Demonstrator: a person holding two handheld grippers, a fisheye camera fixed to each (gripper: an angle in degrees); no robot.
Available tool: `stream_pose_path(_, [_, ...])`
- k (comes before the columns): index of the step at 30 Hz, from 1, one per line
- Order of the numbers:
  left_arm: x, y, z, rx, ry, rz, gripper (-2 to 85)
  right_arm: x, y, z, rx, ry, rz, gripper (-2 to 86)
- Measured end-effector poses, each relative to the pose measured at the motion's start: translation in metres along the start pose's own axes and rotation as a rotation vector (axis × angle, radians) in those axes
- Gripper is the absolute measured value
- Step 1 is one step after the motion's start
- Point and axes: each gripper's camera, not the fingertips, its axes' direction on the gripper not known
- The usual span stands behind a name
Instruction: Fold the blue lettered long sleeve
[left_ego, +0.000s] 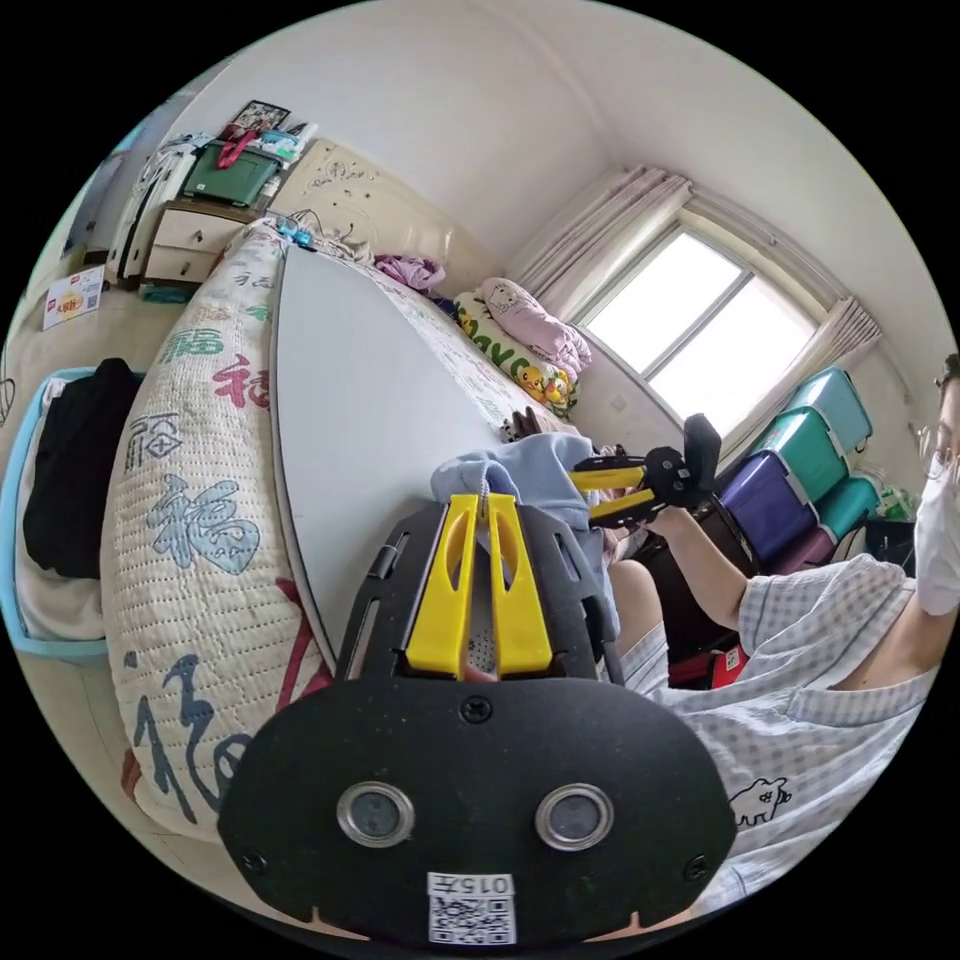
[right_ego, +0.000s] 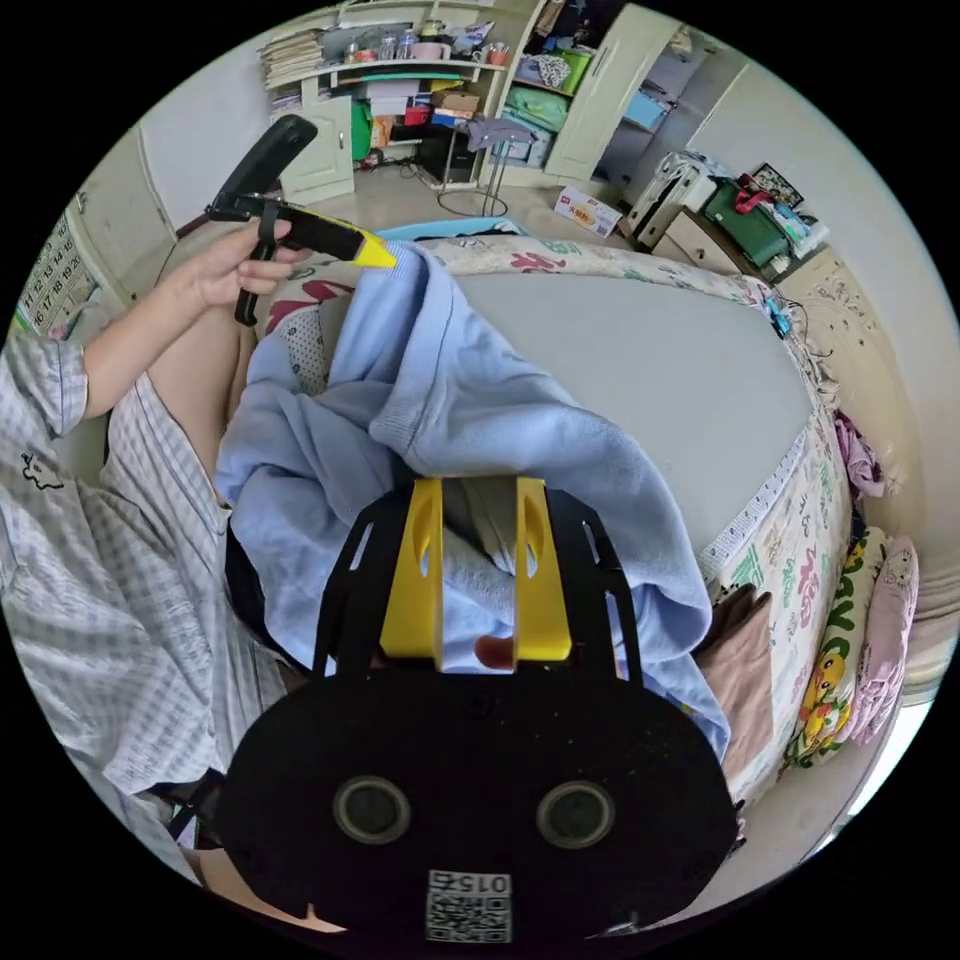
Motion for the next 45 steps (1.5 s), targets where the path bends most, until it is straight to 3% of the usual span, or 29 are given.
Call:
stream_pose_path(9, [-0.019,-0.006,0.021,-0.027,0.039,-0.046,0.4,0.041,0.086,-0.04,0.267,-0.038,0.357,0.7])
stream_pose_path(14, [-0.02,0.007,0.031,-0.063,0.01,-0.05,3.5,0.053,0.133,-0.05,0.5,-0.222,0.496,0.7])
stream_pose_path(22, [0.012,0.029,0.074,-0.292,-0.172,0.135,10.1,-0.003,0.139,-0.028,0.473,-0.043,0.404,1.6])
stream_pose_path(27, [0.02,0.041,0.078,-0.283,-0.235,0.174,7.4,-0.021,0.155,-0.008,0.493,-0.086,0.383,5.5])
stream_pose_path(32, [0.008,0.043,0.074,-0.239,-0.173,0.112,2.4,-0.064,0.153,0.026,0.347,-0.021,0.239,14.3])
stream_pose_path(37, [-0.005,0.045,0.08,-0.251,-0.131,0.051,2.1,-0.106,0.157,0.054,0.242,0.152,0.174,10.4])
stream_pose_path(45, [-0.009,0.061,0.06,-0.215,-0.018,-0.001,5.6,-0.145,0.178,0.058,0.232,0.193,0.204,7.5])
